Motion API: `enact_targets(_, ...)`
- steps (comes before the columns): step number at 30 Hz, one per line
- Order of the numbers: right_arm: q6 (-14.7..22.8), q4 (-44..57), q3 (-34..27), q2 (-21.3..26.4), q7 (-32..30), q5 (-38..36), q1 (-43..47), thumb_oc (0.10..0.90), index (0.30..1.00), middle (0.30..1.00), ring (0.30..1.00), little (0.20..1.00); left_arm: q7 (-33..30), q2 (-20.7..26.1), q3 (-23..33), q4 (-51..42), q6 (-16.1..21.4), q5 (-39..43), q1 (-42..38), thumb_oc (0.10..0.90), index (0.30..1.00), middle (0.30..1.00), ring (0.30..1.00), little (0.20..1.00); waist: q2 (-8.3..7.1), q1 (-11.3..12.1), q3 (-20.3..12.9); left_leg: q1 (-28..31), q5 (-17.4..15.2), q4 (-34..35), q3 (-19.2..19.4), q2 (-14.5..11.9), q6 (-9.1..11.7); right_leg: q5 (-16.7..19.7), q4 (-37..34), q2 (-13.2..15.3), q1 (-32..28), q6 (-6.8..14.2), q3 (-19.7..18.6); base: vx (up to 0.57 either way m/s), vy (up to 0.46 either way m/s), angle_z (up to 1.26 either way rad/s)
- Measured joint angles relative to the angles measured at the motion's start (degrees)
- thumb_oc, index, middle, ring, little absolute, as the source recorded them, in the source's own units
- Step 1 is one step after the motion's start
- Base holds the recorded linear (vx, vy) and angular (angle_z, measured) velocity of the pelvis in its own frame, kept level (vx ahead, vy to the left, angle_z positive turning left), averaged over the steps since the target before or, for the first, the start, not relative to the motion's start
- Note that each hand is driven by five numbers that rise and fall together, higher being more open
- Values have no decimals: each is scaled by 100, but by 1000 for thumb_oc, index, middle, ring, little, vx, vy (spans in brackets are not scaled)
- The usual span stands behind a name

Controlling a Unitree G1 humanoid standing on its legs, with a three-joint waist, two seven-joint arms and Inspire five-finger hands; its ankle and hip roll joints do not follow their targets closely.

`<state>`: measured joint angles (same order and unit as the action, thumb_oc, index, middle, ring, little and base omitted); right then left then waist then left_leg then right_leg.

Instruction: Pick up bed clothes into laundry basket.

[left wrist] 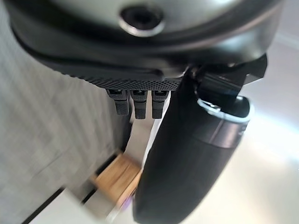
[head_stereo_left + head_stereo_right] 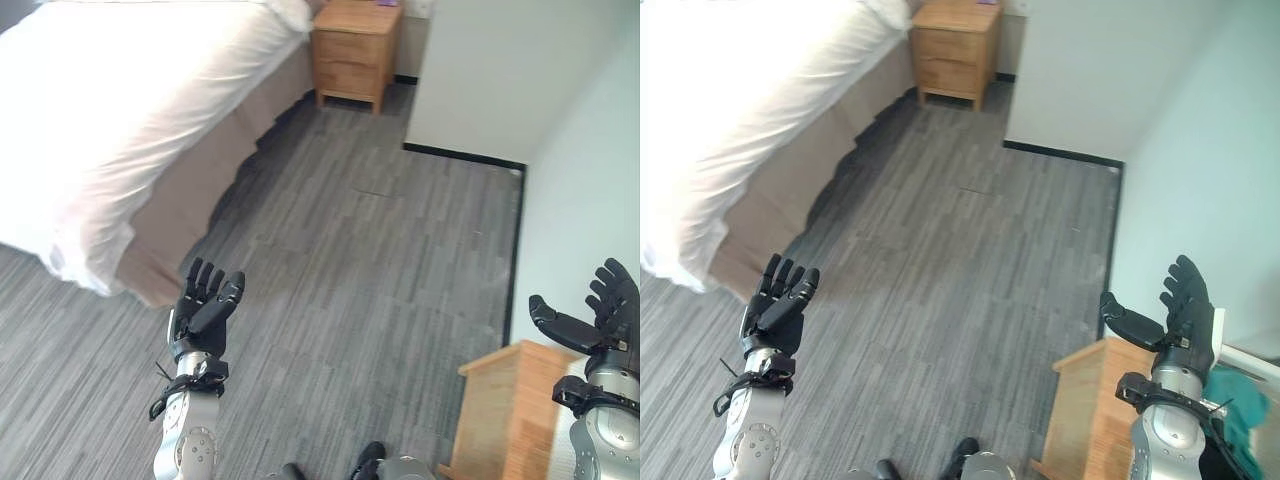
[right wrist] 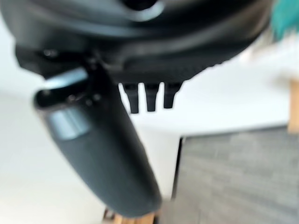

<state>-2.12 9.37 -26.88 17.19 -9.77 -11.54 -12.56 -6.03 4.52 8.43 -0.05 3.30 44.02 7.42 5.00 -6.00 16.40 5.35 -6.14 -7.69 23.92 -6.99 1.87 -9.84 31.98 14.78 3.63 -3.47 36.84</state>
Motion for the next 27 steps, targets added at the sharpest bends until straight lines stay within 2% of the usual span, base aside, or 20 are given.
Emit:
enact_targets(1, -12, -1, 138, -20, 88, 0, -6, 800, 900, 900, 900, 900, -98, 99, 70, -9, 20, -121, 143, 800, 900, 900, 900, 900, 23, 44, -4, -9, 36, 86, -331, 184, -84, -39, 526, 137, 230, 142, -584, -101, 32, 154)
enact_targets(2, 48, 51, 414, -150, 158, -27, 89, 800, 900, 900, 900, 900, -168, 327, 215, 76, 18, -260, 244, 800, 900, 900, 900, 900, -26, 113, 22, -187, 71, 121, -707, 325, -178, -258, 612, -295, 680, 577, -2283, 62, -30, 159)
enact_targets(3, 117, 58, 492, -170, 260, -46, 69, 800, 900, 900, 900, 900, -206, 426, 364, 173, 8, -299, 241, 800, 900, 900, 900, 900, -46, -9, -1, -325, 123, 98, -973, 331, -207, -328, 190, -615, 676, 799, -3096, 132, -20, 198)
enact_targets(4, 136, 45, 652, -176, 466, -72, 8, 800, 900, 900, 900, 900, -188, 569, 474, 194, 11, -368, 236, 800, 900, 900, 900, 900, 5, 127, 12, -411, 341, 324, -1577, 519, -221, -397, -409, -887, 611, 882, -3800, 81, -33, 215)
enact_targets(5, 137, 3, 698, -222, 568, -101, -28, 800, 900, 900, 900, 900, -183, 640, 511, 209, 9, -373, 271, 800, 900, 900, 900, 900, 38, 122, 34, -437, 467, 404, -1899, 589, -241, -403, -798, -1058, 465, 888, -4252, 5, -65, 214)
enact_targets(6, 136, -22, 750, -253, 609, -122, -44, 800, 900, 900, 900, 900, -162, 674, 543, 191, 13, -385, 256, 800, 900, 900, 900, 900, 53, 142, 48, -428, 528, 463, -2129, 650, -246, -398, -1040, -1091, 377, 869, -4456, 3, -44, 166)
enact_targets(7, 136, -50, 868, -250, 659, -128, -13, 800, 900, 900, 900, 900, -151, 677, 580, 183, 41, -432, 308, 800, 900, 900, 900, 900, 74, 252, 51, -426, 537, 454, -2428, 725, -234, -399, -1240, -1303, 299, 840, -4940, -1, -148, 192)
enact_targets(8, 144, -168, 1015, -215, 745, -131, 49, 800, 900, 900, 900, 900, -155, 694, 611, 179, 83, -545, 359, 800, 900, 900, 900, 900, 150, 296, 72, -440, 584, 440, -2764, 710, -185, -241, -1407, -1578, 288, 642, -5290, -28, -220, 163)
enact_targets(10, 140, -241, 1300, -59, 786, -129, 133, 800, 900, 900, 900, 900, -88, 550, 600, 5, 160, -653, 689, 800, 900, 900, 900, 900, 93, 750, 19, -215, 627, 604, -2894, 702, -114, 461, -1705, -1373, 164, 595, -4470, -41, -240, 106)
enact_targets(13, 221, -339, 1452, -14, 893, -272, 254, 800, 900, 900, 900, 900, -114, 141, 653, -58, 293, -707, 1235, 800, 900, 900, 900, 900, 67, 959, -124, -226, 712, 715, -2960, 483, 2, 542, -2115, -1480, -124, 506, -3938, -77, -253, 83)
enact_targets(14, 319, -591, 1524, 1, 946, -421, 332, 800, 900, 900, 900, 900, -112, -17, 562, 60, 296, -697, 1429, 800, 900, 900, 900, 900, -64, 1061, -154, -306, 783, 651, -2990, 433, 98, 619, -2341, -1528, -307, 393, -3694, -200, -218, 81)
enact_targets(16, 340, -862, 1569, 7, 947, -565, 323, 800, 900, 900, 900, 900, -95, 23, 420, 340, 192, -705, 1493, 800, 900, 900, 900, 900, -292, 1092, -163, -449, 897, 533, -2883, 425, 168, 648, -2460, -1490, -414, 360, -3351, -187, -81, 99)
enact_targets(17, 354, -1029, 1581, 4, 941, -658, 259, 800, 900, 900, 900, 900, -95, 152, 281, 665, 86, -712, 1436, 800, 900, 900, 900, 900, -546, 1056, -121, -610, 1079, 457, -2431, 471, 131, 675, -2575, -1409, -425, 304, -3010, -232, -63, 114)
enact_targets(18, 378, -1127, 1625, -94, 945, -713, 218, 800, 900, 900, 900, 900, -96, 194, 282, 771, 36, -759, 1511, 800, 900, 900, 900, 900, -712, 1069, -81, -612, 848, 345, -1919, 444, -97, 671, -2636, -1375, -475, 97, -2910, -259, -62, 100)
enact_targets(19, 417, -1250, 1670, -318, 922, -832, 194, 800, 900, 900, 900, 900, -87, 230, 255, 1112, 20, -854, 1539, 800, 900, 900, 900, 900, -825, 1073, -132, -579, 544, 101, -1146, 287, -71, 699, -2708, -1343, -497, 32, -2774, -127, -25, 49)
enact_targets(20, 439, -1304, 1674, -400, 900, -906, 183, 800, 900, 900, 900, 900, -90, 234, 223, 1274, 3, -865, 1516, 800, 900, 900, 900, 900, -856, 1051, -146, -539, 468, 62, -1005, 268, -24, 701, -2709, -1311, -492, 29, -2734, -60, -2, 47)
enact_targets(22, 421, -1314, 1659, -506, 889, -1032, 38, 800, 900, 900, 900, 900, -94, 213, 11, 1479, -190, -942, 1501, 800, 900, 900, 900, 900, -802, 904, -167, -268, 565, 241, -932, 265, 104, 685, -2728, -1271, -498, 58, -2559, -22, 27, 62)
enact_targets(23, 402, -1331, 1709, -494, 890, -1076, -122, 800, 900, 900, 900, 900, -61, 62, -272, 1465, -229, -1022, 1446, 800, 900, 900, 900, 900, -589, 813, -146, -114, 678, 583, -1080, 215, 196, 710, -2708, -1295, -464, 167, -2384, -28, 74, 58)
enact_targets(25, 400, -1364, 1805, -538, 877, -1130, -229, 800, 900, 900, 900, 900, -99, -84, -391, 1531, -228, -906, 1311, 800, 900, 900, 900, 900, -392, 736, -191, 41, 681, 940, -1051, 255, 188, 745, -2753, -1292, -517, 259, -2255, -30, 50, 44)
enact_targets(27, 346, -1526, 2187, -503, 890, -1127, -280, 800, 900, 900, 900, 900, -76, -66, -713, 1420, -243, -732, 1071, 800, 900, 900, 900, 900, -341, 662, -247, 49, 754, 1114, -1160, 376, 68, 804, -2859, -1205, -526, 425, -2215, -2, 49, 27)
